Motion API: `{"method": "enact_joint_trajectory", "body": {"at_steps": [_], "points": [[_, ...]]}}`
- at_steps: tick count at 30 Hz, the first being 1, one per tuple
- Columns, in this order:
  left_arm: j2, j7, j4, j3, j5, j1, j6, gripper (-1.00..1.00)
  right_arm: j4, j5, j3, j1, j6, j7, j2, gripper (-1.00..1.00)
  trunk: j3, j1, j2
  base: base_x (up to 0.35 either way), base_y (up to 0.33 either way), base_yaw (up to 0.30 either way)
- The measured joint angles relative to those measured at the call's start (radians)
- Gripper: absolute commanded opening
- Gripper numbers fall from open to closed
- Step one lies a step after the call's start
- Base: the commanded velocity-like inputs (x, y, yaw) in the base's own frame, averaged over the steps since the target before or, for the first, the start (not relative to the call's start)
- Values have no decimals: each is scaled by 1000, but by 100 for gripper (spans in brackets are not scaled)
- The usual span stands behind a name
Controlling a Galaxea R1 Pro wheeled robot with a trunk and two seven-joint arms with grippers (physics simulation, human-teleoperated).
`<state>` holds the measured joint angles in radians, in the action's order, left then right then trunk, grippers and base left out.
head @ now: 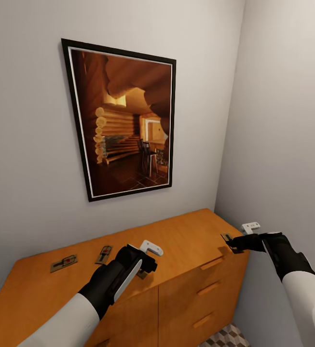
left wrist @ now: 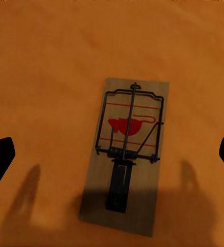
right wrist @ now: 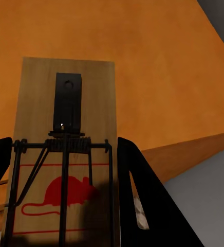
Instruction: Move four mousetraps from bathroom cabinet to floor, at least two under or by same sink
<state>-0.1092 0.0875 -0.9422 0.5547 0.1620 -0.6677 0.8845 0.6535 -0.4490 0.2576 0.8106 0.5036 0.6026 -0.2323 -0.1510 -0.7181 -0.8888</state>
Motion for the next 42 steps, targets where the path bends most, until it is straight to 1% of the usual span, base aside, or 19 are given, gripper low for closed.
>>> {"method": "enact_joint_trajectory", "body": {"at_steps": [12, 19, 34, 38, 42], "points": [[1, 0, 1, -2, 0, 0, -1, 100, 0, 0, 0, 0, 0, 0, 0, -100, 0, 0, 0, 0, 0, 0], [0, 0, 3, 0, 1, 0, -2, 100, 0, 0, 0, 0, 0, 0, 0, -100, -22, -27, -49, 0, 0, 0], [0, 0, 3, 0, 1, 0, -2, 100, 0, 0, 0, 0, -4, 0, 0, -100, -22, -27, -49, 0, 0, 0], [0, 0, 3, 0, 1, 0, -2, 100, 0, 0, 0, 0, -5, 0, 0, -100, -34, -42, -77, 0, 0, 0], [0, 0, 3, 1, 1, 0, -1, 100, 0, 0, 0, 0, -8, -1, 0, -100, -35, -42, -77, 0, 0, 0]]}}
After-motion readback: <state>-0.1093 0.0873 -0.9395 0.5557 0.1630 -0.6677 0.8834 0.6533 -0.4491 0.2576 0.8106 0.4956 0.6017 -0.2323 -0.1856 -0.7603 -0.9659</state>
